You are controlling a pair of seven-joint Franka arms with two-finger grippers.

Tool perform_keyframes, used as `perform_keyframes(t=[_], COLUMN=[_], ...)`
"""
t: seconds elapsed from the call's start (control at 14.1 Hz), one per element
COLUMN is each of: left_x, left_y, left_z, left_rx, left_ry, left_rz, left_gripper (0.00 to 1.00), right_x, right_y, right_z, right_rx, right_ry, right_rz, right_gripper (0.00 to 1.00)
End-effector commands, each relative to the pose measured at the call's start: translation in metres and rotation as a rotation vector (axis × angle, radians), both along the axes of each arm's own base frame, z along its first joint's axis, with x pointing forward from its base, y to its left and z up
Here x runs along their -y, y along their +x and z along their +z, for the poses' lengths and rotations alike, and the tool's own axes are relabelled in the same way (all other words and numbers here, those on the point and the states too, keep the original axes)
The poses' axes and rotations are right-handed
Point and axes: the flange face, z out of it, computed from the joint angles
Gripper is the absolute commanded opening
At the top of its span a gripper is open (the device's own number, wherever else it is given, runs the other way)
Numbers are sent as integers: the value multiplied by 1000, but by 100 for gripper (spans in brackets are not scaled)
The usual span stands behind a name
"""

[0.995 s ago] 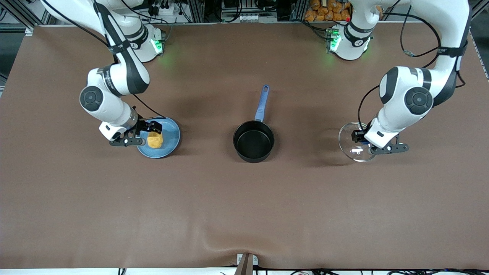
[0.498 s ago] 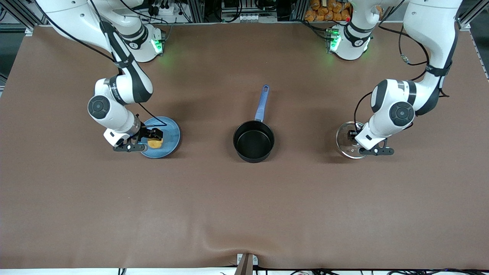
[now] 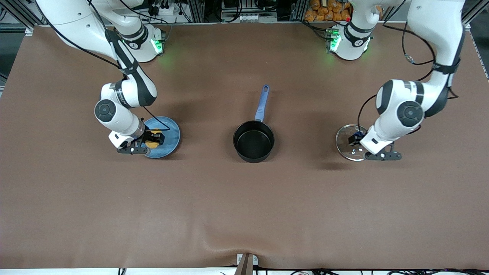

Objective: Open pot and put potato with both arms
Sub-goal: 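Carry the potato with the right gripper over the saucepan while the left gripper withdraws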

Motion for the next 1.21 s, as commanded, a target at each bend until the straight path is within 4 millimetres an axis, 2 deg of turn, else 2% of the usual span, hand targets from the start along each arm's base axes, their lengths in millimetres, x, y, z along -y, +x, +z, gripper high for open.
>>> perform_keyframes(t=[0.0,0.21,0.36,0.43,0.5,0.71,0.78,0.92,1.14], left_x=[0,-13,-14,-11,-10,-4,-4,-4,-3], left_y=[20,38,38,35,31,23,18,16,17], left_z=[113,207,260,283,305,324,333,333,333], left_rx=[24,49,68,79,92,94,108,99,97], left_ry=[12,-13,-14,-34,-65,-88,-88,-88,-88], left_rz=[32,86,94,100,109,107,103,102,100], left_gripper=[100,100,100,100,100,100,100,100,100], right_x=[-47,-96,-132,-150,-176,-278,-305,-357,-401], right_y=[26,61,74,81,86,84,85,71,52], right_z=[71,163,211,226,238,235,229,204,153], right_rx=[-79,-122,-99,-83,-64,-30,0,49,112], right_ry=[-25,-4,99,141,163,203,190,151,118], right_rz=[-68,-112,-166,-192,-200,-121,-80,-4,72], right_gripper=[0,0,0,0,0,0,0,0,0])
